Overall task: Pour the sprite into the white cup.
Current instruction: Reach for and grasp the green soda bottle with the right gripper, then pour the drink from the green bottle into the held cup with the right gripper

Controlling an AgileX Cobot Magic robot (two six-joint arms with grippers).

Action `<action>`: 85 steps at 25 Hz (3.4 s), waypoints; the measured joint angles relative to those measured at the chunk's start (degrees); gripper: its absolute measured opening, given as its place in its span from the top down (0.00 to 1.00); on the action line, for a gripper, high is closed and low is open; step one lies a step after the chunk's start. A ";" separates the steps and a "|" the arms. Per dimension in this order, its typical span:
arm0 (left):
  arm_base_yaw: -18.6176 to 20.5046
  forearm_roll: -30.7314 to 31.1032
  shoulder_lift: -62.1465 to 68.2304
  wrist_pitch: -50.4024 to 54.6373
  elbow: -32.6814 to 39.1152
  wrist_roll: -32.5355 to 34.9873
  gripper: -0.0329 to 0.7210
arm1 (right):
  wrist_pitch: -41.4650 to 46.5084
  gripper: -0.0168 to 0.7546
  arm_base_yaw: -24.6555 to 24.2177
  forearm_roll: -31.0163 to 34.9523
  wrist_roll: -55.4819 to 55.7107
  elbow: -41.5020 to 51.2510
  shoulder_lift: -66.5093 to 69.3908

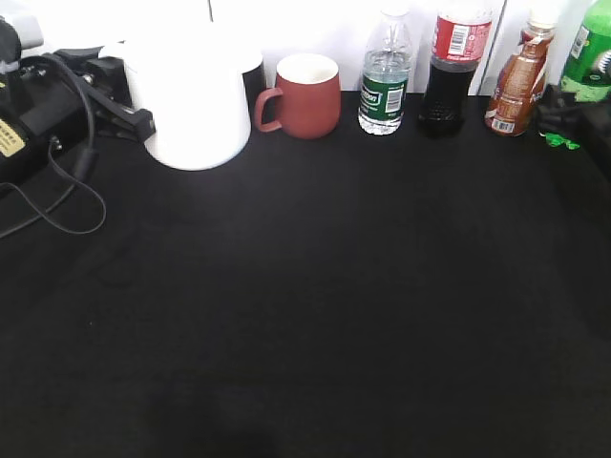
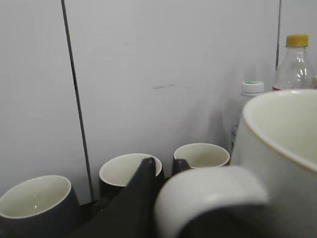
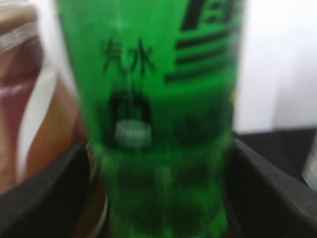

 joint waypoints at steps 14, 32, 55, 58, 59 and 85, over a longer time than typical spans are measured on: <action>0.00 1.70 0.00 0.16 0.01 -0.05 0.85 | 0.09 0.41 -0.17 -0.60 -1.00 -8.78 6.57; -4.56 17.23 6.73 -3.95 0.01 -4.58 0.85 | 6.81 0.46 19.21 -27.16 -21.08 18.65 -25.35; -4.56 12.92 7.05 5.25 0.01 -4.58 0.86 | 8.27 0.48 20.39 -26.42 -73.16 12.44 -25.35; -4.56 12.98 7.05 5.20 0.01 -4.58 0.86 | 8.80 0.48 20.39 -26.06 -74.37 12.33 -25.35; -4.56 13.28 7.05 5.14 0.01 -4.58 0.86 | 8.80 0.48 20.39 -25.83 -74.89 12.33 -25.35; -4.56 15.02 7.11 3.45 0.01 -4.31 0.86 | 10.39 0.48 20.39 -24.60 -80.97 12.33 -25.37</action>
